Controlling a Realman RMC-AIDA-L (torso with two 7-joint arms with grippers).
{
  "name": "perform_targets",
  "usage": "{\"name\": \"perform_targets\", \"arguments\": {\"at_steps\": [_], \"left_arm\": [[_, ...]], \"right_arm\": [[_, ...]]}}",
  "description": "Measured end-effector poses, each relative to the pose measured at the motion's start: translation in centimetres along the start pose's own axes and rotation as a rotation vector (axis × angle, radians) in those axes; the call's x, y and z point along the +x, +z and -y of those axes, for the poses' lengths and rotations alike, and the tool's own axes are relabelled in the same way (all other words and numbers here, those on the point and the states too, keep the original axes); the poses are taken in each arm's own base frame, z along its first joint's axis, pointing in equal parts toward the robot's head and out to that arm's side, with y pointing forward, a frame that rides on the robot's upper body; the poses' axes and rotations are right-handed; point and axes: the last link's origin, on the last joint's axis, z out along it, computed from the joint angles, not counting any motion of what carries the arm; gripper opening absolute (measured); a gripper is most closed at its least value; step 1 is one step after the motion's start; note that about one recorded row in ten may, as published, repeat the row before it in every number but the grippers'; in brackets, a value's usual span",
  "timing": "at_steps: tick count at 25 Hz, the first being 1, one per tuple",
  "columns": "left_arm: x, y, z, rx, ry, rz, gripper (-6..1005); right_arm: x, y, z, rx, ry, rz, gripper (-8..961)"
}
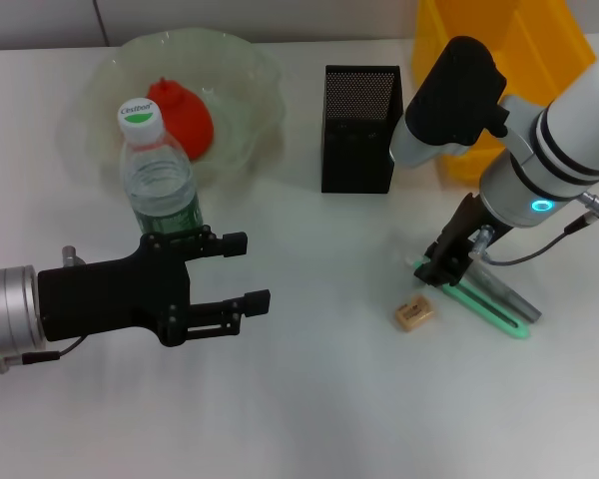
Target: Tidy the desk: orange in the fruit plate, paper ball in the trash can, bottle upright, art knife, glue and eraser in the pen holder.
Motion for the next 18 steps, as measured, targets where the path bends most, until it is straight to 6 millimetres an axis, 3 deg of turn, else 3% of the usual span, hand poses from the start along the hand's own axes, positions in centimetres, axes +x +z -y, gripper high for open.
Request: {"name": "perform_targets", "arguments": {"at_steps": [3, 6, 11, 18], "left_arm": [[0.0, 0.0, 0.0, 0.003, 0.000, 0.002, 755], [-0.1, -0.1, 0.1, 0.009, -0.002, 0.004, 754], [-0.2, -0.1, 0.1, 0.012, -0.003, 0.005, 754], [-0.3, -0.1, 0.1, 0.016, -0.002, 0.007, 754]], "right_arm": [[0.0, 0.0, 0.0, 0.004, -0.005, 0.006, 276], [0.0, 0.0, 0.0, 0.003, -0.014, 0.010, 158], [-0.2, -0.3, 0.0, 0.003, -0.015, 0.028, 156], [-0.5, -3.9, 1.5, -0.094, 0.116, 0.272, 162]]}}
